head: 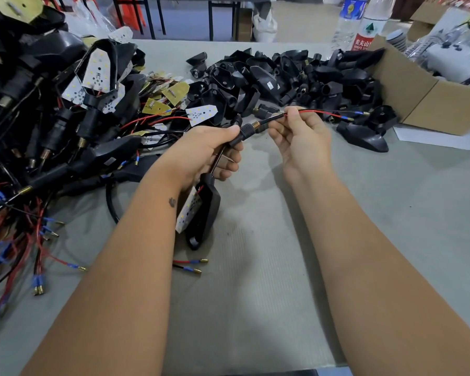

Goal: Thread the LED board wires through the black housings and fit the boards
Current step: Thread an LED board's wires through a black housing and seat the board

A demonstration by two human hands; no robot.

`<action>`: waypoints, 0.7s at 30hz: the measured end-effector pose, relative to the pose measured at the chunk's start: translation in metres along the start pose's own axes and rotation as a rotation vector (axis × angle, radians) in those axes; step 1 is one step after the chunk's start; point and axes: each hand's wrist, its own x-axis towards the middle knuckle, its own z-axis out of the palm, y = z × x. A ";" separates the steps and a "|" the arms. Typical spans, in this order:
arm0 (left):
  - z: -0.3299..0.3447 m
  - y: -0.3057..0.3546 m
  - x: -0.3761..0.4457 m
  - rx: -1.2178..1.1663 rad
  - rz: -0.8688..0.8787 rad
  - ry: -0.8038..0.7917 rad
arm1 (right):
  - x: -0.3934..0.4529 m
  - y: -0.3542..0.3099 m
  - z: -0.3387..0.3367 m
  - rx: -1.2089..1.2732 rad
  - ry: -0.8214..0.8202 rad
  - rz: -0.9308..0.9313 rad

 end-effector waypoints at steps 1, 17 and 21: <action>-0.001 0.000 0.001 -0.005 -0.005 -0.001 | 0.000 0.000 0.001 0.010 -0.017 0.013; -0.021 0.009 -0.006 0.432 0.007 0.215 | 0.005 0.003 -0.003 -0.052 -0.044 0.090; -0.018 0.006 -0.014 0.624 0.134 0.256 | 0.008 0.004 -0.006 0.055 0.022 0.069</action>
